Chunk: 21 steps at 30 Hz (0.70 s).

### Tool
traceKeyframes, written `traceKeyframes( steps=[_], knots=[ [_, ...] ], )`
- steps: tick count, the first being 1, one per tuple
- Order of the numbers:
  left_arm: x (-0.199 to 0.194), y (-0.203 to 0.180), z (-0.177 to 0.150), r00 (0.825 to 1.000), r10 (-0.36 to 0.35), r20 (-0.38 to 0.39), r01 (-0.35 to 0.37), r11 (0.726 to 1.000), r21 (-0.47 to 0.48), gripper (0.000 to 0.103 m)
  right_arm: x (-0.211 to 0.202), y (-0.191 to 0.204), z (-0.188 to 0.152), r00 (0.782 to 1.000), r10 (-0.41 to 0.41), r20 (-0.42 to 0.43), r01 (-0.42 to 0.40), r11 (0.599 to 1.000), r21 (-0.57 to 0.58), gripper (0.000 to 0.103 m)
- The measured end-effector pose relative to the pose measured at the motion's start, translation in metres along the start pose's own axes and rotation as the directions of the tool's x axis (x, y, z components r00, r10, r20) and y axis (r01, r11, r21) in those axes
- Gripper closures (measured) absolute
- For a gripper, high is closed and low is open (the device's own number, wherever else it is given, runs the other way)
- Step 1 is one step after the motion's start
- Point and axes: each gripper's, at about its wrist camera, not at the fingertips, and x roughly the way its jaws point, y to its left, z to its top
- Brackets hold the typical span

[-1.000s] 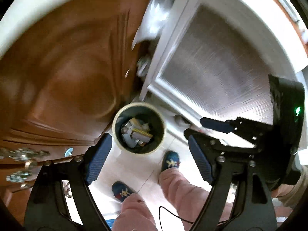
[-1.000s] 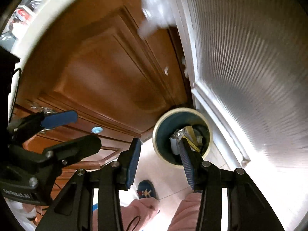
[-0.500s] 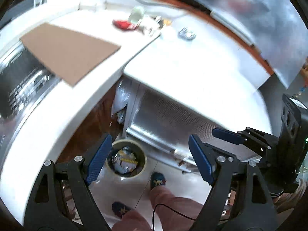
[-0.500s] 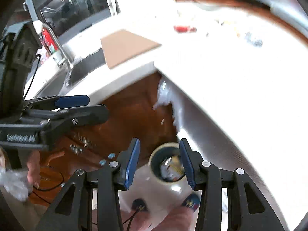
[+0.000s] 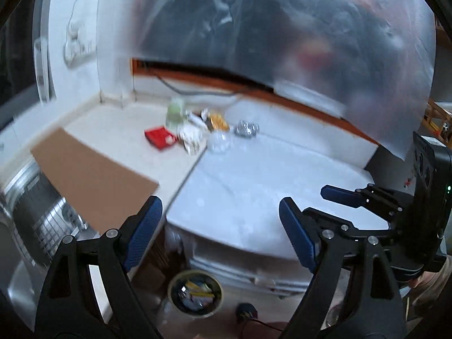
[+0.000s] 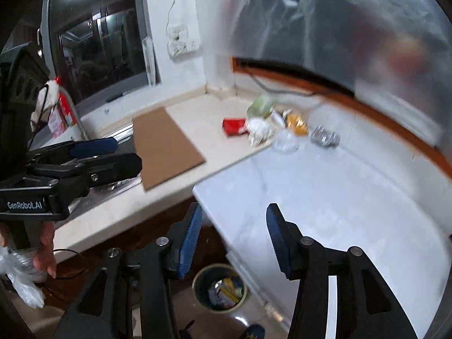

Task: Collect trash
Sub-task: 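Raise both grippers back up over the counter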

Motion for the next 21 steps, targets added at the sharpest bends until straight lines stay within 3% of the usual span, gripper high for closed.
traceKeyframes(
  steps=[10, 15, 21],
  knots=[
    [0.045, -0.016, 0.080, 0.999, 0.052, -0.014, -0.052, 0.998, -0.022, 0.020, 0.022, -0.076, 0.088, 1.000, -0.020, 0.002, 0.020, 1.000, -0.001, 0.054],
    [0.085, -0.013, 0.108, 0.995, 0.096, -0.036, -0.098, 0.994, -0.055, 0.020, 0.055, -0.126, 0.120, 1.000, -0.018, -0.009, 0.018, 1.000, 0.020, 0.054],
    [0.148, 0.001, 0.123, 0.982, 0.153, -0.107, -0.163, 0.983, -0.089, 0.020, 0.120, -0.196, 0.147, 0.997, 0.039, -0.060, -0.033, 0.994, 0.104, 0.053]
  ],
)
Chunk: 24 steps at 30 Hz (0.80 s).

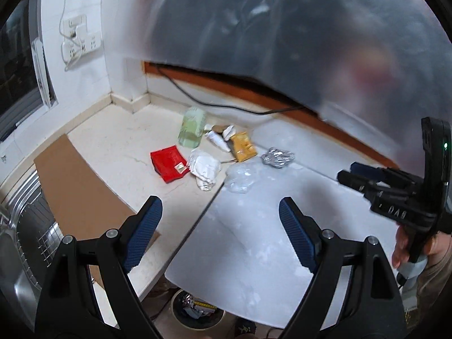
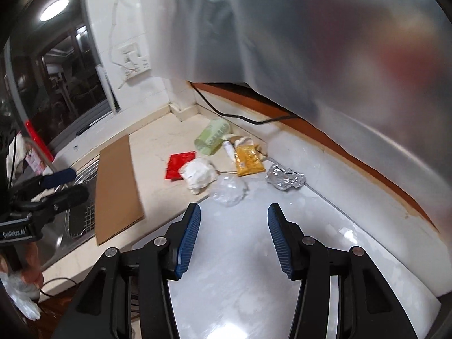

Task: Collect trash
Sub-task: 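Raise both grippers back up over the counter, then grasp the foil ball with the right gripper while the left gripper grasps the clear plastic bag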

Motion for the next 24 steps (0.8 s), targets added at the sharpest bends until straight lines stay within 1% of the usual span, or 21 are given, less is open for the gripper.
traceKeyframes(
  steps=[2, 3, 7, 9, 13, 17, 19, 22, 24],
  knots=[
    [0.021, 0.004, 0.002, 1.000, 0.012, -0.026, -0.012, 1.000, -0.015, 0.020, 0.025, -0.018, 0.008, 1.000, 0.005, -0.021, -0.004, 1.000, 0.011, 0.053],
    [0.038, 0.006, 0.004, 0.999, 0.017, -0.051, -0.019, 0.999, -0.032, 0.020, 0.033, -0.021, 0.008, 1.000, 0.001, -0.027, 0.000, 1.000, 0.012, 0.053],
    [0.082, 0.018, 0.003, 0.994, 0.007, -0.108, -0.017, 0.996, -0.089, 0.020, 0.083, -0.045, 0.017, 0.999, -0.011, -0.046, 0.011, 1.000, 0.013, 0.053],
    [0.103, 0.023, 0.004, 0.993, 0.003, -0.121, -0.017, 0.993, -0.119, 0.021, 0.103, -0.045, 0.016, 0.999, -0.023, -0.045, 0.023, 1.000, 0.002, 0.053],
    [0.140, 0.031, 0.009, 0.990, 0.006, -0.139, -0.028, 0.986, -0.162, 0.021, 0.149, -0.044, 0.019, 0.998, -0.059, -0.025, 0.056, 0.995, -0.080, 0.053],
    [0.166, 0.033, 0.011, 0.987, -0.017, -0.161, -0.016, 0.979, -0.202, 0.022, 0.190, -0.042, 0.026, 0.996, -0.079, -0.028, 0.075, 0.988, -0.137, 0.053],
    [0.174, 0.029, 0.011, 0.985, -0.045, -0.168, 0.009, 0.977, -0.211, 0.022, 0.210, -0.042, 0.028, 0.992, -0.115, -0.043, 0.106, 0.980, -0.169, 0.053],
    [0.183, 0.017, 0.011, 0.983, -0.060, -0.171, 0.027, 0.981, -0.192, 0.022, 0.235, -0.044, 0.027, 0.986, -0.151, -0.068, 0.133, 0.967, -0.217, 0.053],
    [0.191, 0.007, 0.010, 0.982, -0.063, -0.176, 0.031, 0.984, -0.177, 0.022, 0.248, -0.050, 0.024, 0.983, -0.160, -0.092, 0.135, 0.964, -0.230, 0.053]
  ],
)
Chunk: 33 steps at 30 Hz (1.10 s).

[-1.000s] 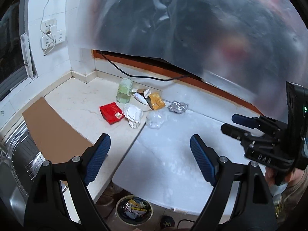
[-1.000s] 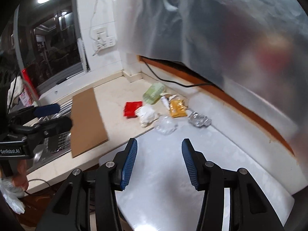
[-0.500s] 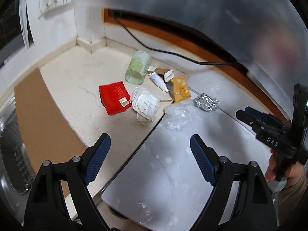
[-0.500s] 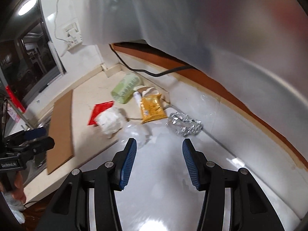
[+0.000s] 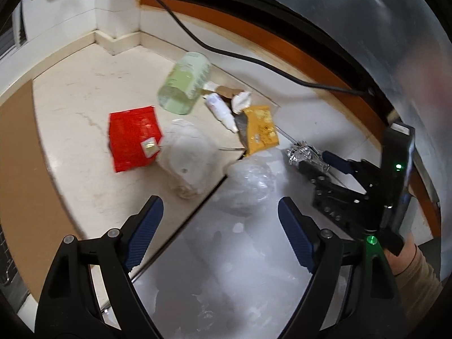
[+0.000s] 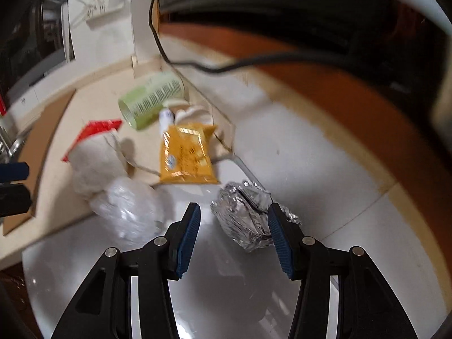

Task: Collect trash
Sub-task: 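Grasp the foil ball with the right gripper while the left gripper grasps the clear plastic bag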

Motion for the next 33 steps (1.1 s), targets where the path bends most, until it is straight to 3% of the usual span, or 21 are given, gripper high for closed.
traceKeyframes(
  steps=[8, 18, 23, 25, 28, 30, 31, 33],
  knots=[
    [0.041, -0.024, 0.004, 0.998, -0.053, -0.044, 0.051, 0.998, -0.041, 0.022, 0.012, 0.011, -0.003, 0.999, -0.041, 0.019, 0.043, 0.994, -0.103, 0.051],
    [0.094, -0.037, 0.009, 0.997, 0.011, -0.082, -0.019, 0.996, -0.090, 0.024, 0.003, 0.013, -0.023, 0.996, -0.068, 0.062, 0.077, 0.984, -0.160, 0.049],
    [0.114, -0.042, 0.011, 0.994, 0.019, -0.106, -0.029, 0.995, -0.096, 0.041, 0.004, 0.011, -0.023, 0.994, -0.071, 0.087, 0.084, 0.985, -0.148, 0.050],
    [0.117, -0.044, 0.011, 0.995, -0.004, -0.098, -0.006, 0.995, -0.104, 0.055, 0.004, 0.011, -0.023, 0.993, -0.072, 0.094, 0.085, 0.986, -0.145, 0.051],
    [0.117, -0.050, 0.011, 0.997, -0.012, -0.077, 0.005, 0.996, -0.090, 0.071, 0.004, 0.009, -0.020, 0.989, -0.103, 0.109, 0.118, 0.984, -0.134, 0.068],
    [0.115, -0.053, 0.010, 0.998, -0.018, -0.063, 0.013, 0.997, -0.070, 0.081, 0.002, 0.003, -0.016, 0.992, -0.077, 0.104, 0.088, 0.990, -0.108, 0.078],
    [0.113, -0.054, 0.009, 0.998, -0.019, -0.060, 0.015, 0.998, -0.067, 0.083, 0.000, 0.000, -0.014, 0.993, -0.055, 0.103, 0.065, 0.994, -0.092, 0.084],
    [0.108, -0.055, 0.007, 0.999, -0.016, -0.050, 0.013, 0.998, -0.058, 0.085, 0.000, -0.002, -0.012, 0.995, -0.028, 0.092, 0.035, 0.996, -0.077, 0.085]
  ],
)
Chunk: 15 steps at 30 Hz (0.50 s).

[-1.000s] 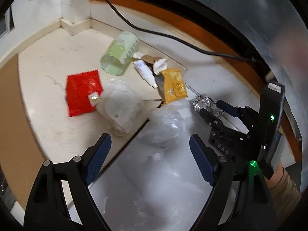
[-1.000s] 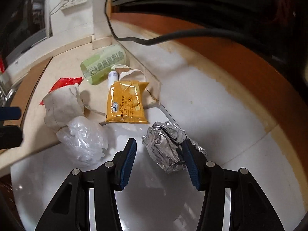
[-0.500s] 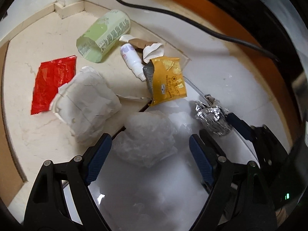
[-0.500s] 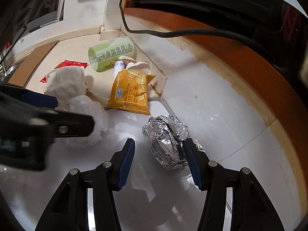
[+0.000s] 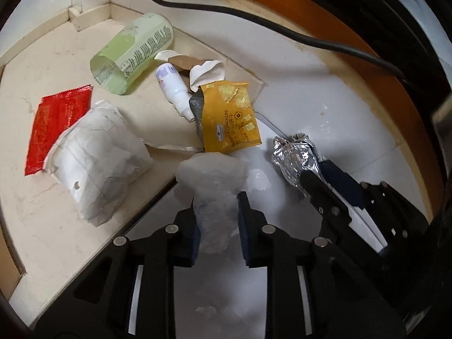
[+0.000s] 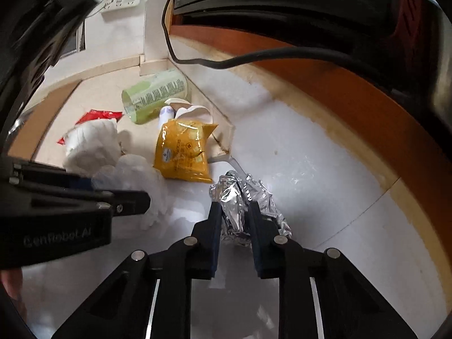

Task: Collect trash
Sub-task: 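Grasp the foil ball with the right gripper while the left gripper grasps the clear plastic bag, then carry the foil ball and plastic bag down over the trash bin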

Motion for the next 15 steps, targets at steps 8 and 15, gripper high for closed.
traceKeyframes(
  steps=[8, 15],
  knots=[
    [-0.033, 0.015, -0.018, 0.999, -0.027, 0.016, 0.027, 1.000, -0.003, 0.086, -0.010, -0.002, -0.002, 0.999, 0.050, -0.009, -0.049, 0.997, 0.063, 0.089],
    [-0.079, 0.029, -0.045, 0.997, -0.050, 0.055, 0.049, 0.999, 0.024, 0.086, -0.045, -0.011, -0.007, 0.982, 0.189, 0.029, -0.191, 0.964, 0.187, 0.089]
  ],
)
